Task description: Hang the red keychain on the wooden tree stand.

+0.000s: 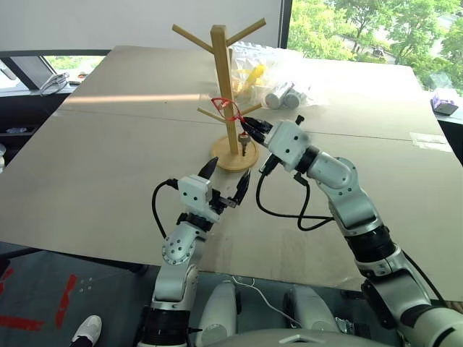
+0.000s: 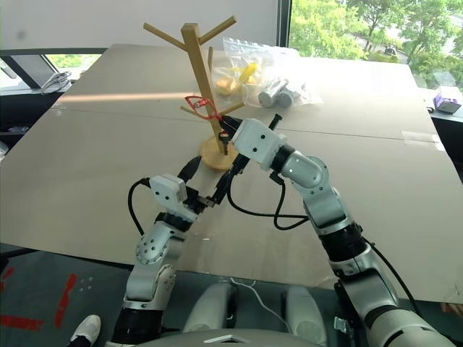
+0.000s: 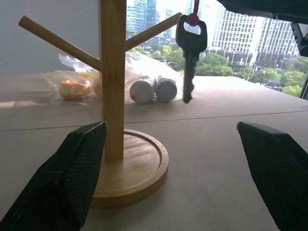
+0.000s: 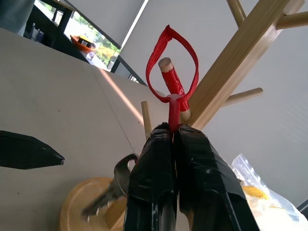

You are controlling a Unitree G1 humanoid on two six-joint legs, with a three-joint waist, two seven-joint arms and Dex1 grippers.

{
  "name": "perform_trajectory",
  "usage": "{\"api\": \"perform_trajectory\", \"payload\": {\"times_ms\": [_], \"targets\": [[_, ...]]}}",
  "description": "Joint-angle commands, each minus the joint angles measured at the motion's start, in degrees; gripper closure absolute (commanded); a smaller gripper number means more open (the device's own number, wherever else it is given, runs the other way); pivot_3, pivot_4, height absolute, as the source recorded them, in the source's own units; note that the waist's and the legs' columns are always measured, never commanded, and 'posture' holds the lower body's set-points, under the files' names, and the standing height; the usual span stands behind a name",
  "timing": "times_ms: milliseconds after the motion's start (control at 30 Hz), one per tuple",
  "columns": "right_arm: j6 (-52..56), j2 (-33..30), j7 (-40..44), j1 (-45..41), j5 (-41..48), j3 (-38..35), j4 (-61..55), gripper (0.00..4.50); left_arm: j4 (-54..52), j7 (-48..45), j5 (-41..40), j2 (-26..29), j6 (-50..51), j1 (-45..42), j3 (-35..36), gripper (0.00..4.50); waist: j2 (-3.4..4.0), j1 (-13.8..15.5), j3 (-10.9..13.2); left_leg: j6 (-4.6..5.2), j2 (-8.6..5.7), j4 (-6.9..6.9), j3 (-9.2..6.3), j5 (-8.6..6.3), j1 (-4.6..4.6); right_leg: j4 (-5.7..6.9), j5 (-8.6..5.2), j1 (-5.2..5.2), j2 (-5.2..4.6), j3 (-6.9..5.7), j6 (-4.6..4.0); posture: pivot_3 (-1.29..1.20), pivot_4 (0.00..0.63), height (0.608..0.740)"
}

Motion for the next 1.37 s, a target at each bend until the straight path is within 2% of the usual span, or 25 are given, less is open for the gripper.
{"api": "perform_trajectory", "payload": {"times_ms": [33,300,400,500,633,900,1033,1367], "targets": [[-2.17,0.9,-1.09,-1.58,-0.69,0.38,0.9,4.45,-0.37,-0.09,0.06,-0.08,-2.2,-0.15,-0.32,0.0,-0.01,0.01,0.01,0.0,0.0,0.0,0.0,0.0,0.0,0.0,0.0,0.0,0.0,0.0,0.0,0.0,0.15,0.74],[-3.2,2.49,-2.59,-2.81,-2.24,0.81,5.49,4.45,0.05,0.14,0.09,-0.07,-3.18,0.14,-0.09,0.0,-0.02,0.0,0.01,0.0,0.0,-0.02,0.02,0.0,-0.03,0.01,0.0,-0.07,0.0,0.02,0.0,0.0,0.15,0.74],[-4.35,3.1,-3.73,-3.24,-1.27,-0.45,6.51,3.41,0.0,0.14,0.01,-0.04,-3.47,0.46,0.01,0.0,-0.02,-0.01,0.01,0.0,0.0,-0.03,0.04,0.0,-0.04,0.01,0.0,-0.09,0.0,0.03,0.0,0.0,0.15,0.74],[-6.4,4.61,-5.68,-3.1,1.02,-2.65,6.66,2.06,-0.24,0.47,0.1,-0.17,-3.44,0.71,0.0,0.0,-0.03,-0.01,0.02,0.0,0.0,-0.04,0.03,0.0,-0.05,0.01,0.0,-0.1,0.0,0.04,0.0,0.0,0.15,0.74],[-6.0,5.97,-8.71,-2.63,4.43,-7.23,5.4,0.04,-1.12,2.1,0.95,-0.45,-2.81,0.84,0.32,0.0,-0.03,0.0,0.02,0.0,0.0,-0.06,0.04,0.0,-0.08,0.01,0.0,-0.13,0.0,0.04,0.0,0.0,0.15,0.74],[-3.54,2.96,-11.88,1.44,6.6,-13.76,4.46,0.04,-0.84,7.9,3.8,-1.03,-0.77,-0.41,1.86,0.0,-0.04,0.1,0.02,0.0,0.0,-0.07,0.05,0.0,-0.1,0.0,0.0,-0.14,-0.02,0.05,0.0,0.0,0.15,0.74],[-3.29,-0.04,-16.39,8.08,6.07,-19.64,4.68,0.04,-0.44,9.73,5.18,-0.76,-0.47,-0.98,2.69,0.0,-0.07,0.38,0.02,0.0,0.0,-0.1,0.06,0.0,-0.11,-0.01,0.0,-0.15,-0.02,0.06,0.0,0.0,0.15,0.74],[-2.13,-1.01,-18.22,20.54,8.54,-23.1,2.58,0.04,0.93,13.85,7.22,-0.18,1.25,-0.83,4.69,0.0,-0.07,-0.32,0.02,0.0,0.03,-0.12,0.13,0.0,-0.12,0.0,0.0,-0.2,0.03,0.15,0.0,0.0,0.15,0.74]]}}
